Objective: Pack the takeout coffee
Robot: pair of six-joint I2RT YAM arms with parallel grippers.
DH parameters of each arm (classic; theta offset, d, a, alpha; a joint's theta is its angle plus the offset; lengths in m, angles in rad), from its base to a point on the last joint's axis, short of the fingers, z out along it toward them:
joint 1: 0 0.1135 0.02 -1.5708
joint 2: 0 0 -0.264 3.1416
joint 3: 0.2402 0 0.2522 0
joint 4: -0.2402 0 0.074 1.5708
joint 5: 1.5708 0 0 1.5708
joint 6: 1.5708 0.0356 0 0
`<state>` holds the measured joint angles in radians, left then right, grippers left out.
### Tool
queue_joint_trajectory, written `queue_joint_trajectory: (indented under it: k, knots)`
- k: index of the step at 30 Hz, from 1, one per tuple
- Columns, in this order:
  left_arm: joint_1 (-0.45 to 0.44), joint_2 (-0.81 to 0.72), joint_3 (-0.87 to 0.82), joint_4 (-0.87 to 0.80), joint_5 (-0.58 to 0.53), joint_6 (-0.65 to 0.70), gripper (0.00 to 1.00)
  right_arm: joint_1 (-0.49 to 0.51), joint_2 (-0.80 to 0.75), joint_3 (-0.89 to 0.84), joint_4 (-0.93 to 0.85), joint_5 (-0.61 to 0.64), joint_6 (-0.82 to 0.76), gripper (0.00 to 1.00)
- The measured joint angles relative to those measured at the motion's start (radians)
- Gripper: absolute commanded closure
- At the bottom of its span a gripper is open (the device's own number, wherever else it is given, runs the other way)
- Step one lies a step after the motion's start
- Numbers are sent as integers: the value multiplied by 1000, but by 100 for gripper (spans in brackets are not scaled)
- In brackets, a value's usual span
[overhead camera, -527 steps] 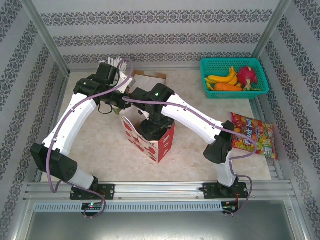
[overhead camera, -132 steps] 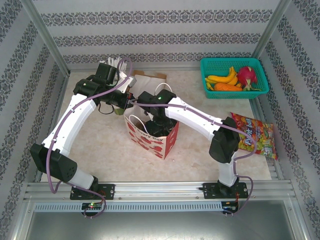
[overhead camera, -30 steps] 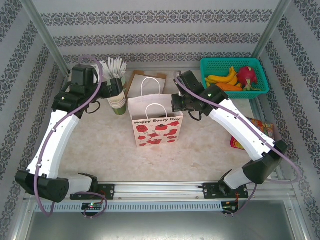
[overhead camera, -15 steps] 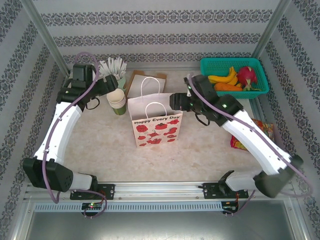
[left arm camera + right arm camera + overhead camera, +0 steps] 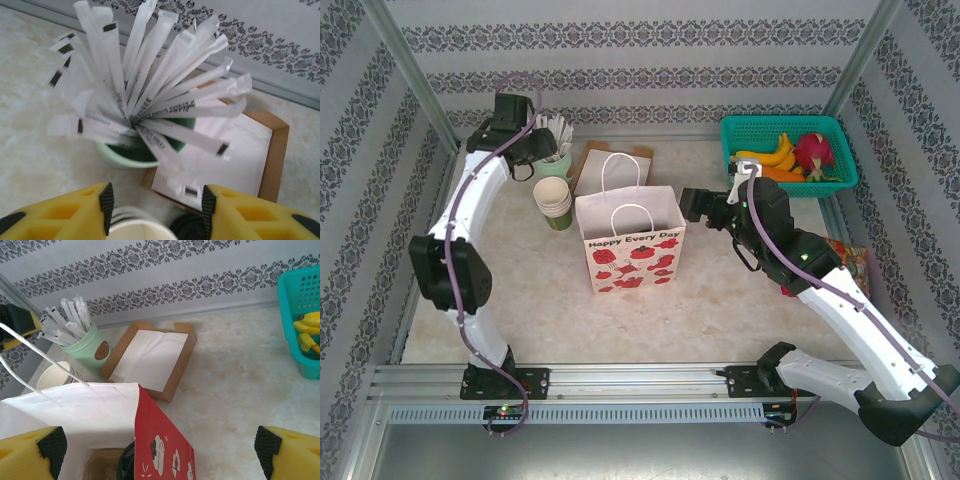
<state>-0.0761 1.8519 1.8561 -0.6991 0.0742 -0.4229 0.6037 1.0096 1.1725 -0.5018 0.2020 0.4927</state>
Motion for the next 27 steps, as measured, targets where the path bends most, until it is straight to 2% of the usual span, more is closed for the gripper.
queue_joint_trajectory:
  k: [7, 15, 20, 24, 27]
  knots:
    - [0, 123, 119, -34, 14, 4, 62, 0, -12, -20, 22, 1, -2, 2]
    - [0, 139, 128, -58, 23, 11, 78, -6, -38, -30, 27, 4, -2, 2]
    - [0, 139, 128, -58, 20, 12, 79, -6, -39, -30, 27, 4, -2, 2]
    - [0, 139, 128, -64, 18, 15, 76, -6, -39, -30, 27, 4, -2, 2]
    - [0, 139, 128, -64, 17, 18, 85, -6, -39, -30, 27, 4, -2, 2]
